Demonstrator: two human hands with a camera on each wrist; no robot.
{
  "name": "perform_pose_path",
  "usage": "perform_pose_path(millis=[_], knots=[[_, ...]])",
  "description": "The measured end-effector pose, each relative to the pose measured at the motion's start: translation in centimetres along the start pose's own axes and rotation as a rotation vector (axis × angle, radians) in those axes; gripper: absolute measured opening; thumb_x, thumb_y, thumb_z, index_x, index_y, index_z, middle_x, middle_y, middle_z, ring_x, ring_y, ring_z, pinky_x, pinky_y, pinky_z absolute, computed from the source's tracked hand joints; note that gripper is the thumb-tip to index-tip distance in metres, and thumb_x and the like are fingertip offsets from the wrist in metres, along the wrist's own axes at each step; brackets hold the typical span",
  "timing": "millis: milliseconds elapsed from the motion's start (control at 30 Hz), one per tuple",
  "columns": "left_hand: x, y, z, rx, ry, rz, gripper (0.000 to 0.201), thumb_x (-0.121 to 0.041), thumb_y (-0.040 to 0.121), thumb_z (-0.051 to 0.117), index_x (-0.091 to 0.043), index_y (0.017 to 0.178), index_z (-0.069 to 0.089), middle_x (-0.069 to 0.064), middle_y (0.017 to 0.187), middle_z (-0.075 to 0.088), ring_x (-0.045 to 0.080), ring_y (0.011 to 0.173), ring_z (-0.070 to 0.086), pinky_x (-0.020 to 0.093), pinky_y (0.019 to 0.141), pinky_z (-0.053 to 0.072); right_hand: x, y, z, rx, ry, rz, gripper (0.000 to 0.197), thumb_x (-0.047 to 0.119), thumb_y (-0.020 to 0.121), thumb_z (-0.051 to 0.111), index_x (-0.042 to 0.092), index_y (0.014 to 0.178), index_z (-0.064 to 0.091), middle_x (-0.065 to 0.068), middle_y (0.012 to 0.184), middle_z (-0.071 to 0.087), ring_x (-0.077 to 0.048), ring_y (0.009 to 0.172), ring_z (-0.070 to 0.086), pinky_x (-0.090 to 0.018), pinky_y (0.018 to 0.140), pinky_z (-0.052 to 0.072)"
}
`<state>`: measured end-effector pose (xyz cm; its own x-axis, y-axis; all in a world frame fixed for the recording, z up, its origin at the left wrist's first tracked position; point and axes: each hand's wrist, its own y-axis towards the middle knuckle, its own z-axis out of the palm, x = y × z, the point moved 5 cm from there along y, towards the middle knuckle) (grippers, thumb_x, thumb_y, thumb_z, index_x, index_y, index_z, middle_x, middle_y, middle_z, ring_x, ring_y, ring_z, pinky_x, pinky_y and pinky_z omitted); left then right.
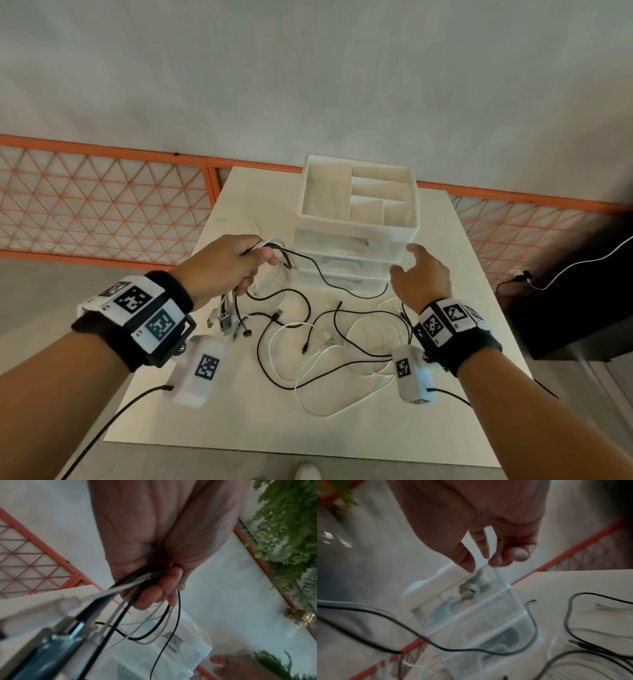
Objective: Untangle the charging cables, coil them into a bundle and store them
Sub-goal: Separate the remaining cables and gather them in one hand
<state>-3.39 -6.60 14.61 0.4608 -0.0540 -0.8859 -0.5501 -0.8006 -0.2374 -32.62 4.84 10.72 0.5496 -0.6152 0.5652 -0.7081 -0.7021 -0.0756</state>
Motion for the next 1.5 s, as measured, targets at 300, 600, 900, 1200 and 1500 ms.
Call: perform_pose_path(millis=[300,600,900,1200,1500], knots=[[-3.3,-0.6,3.4,0.155,0.047,0.156,0.038,-0.034,0.103,0.044,-0.007,0.089,0.066,-0.005,0.053,0.043,0.012,0.047,0.035,0.02,0.046,0.033,11.6,-5.8,3.5,0.307,0.117,-0.642,0.018,0.036,0.088,0.072,0.031,0.105,0.067,0.02,0.05,0.058,0.001,0.048,0.054,-0.022,0.062,0.042],[-0.5,-1.8,2.0,0.129,-0.239,0.025,0.034,-0.028,0.106,0.041,-0.004,0.087,0.057,0.007,0.06,0.044,0.016,0.048,0.035,0.024,0.045,0.037,8.8,-2.8,4.6,0.184,0.037,-0.612,0.023,0.03,0.099,0.058,0.022,0.11,0.077,-0.001,0.069,0.074,-0.027,0.084,0.071,-0.04,0.094,0.053],[-0.3,-1.8,1.4,0.139,-0.244,0.003,0.032,-0.027,0.105,0.043,-0.002,0.09,0.057,-0.001,0.054,0.04,0.013,0.048,0.03,0.023,0.045,0.032,6.6,-0.3,3.8,0.031,-0.049,-0.383,0.026,0.018,0.096,0.054,0.014,0.085,0.078,-0.007,0.073,0.072,-0.03,0.081,0.064,-0.034,0.085,0.053],[-1.5,-1.8,2.5,0.191,-0.048,0.083,0.044,-0.045,0.1,0.045,-0.011,0.081,0.066,-0.008,0.056,0.034,0.011,0.052,0.028,0.019,0.048,0.029,12.2,-6.2,4.6,0.41,0.028,-0.747,0.018,0.029,0.088,0.071,0.028,0.106,0.073,0.02,0.052,0.06,-0.001,0.045,0.053,-0.011,0.06,0.043],[3.5,-0.9,1.6,-0.058,0.111,-0.059,0.04,-0.033,0.103,0.047,-0.009,0.074,0.062,-0.004,0.058,0.05,0.011,0.052,0.041,0.028,0.058,0.036,7.2,-2.7,7.1,0.222,0.1,-0.514,0.052,0.024,0.088,0.075,0.031,0.136,0.056,0.007,0.111,0.07,-0.019,0.09,0.07,-0.035,0.096,0.053]])
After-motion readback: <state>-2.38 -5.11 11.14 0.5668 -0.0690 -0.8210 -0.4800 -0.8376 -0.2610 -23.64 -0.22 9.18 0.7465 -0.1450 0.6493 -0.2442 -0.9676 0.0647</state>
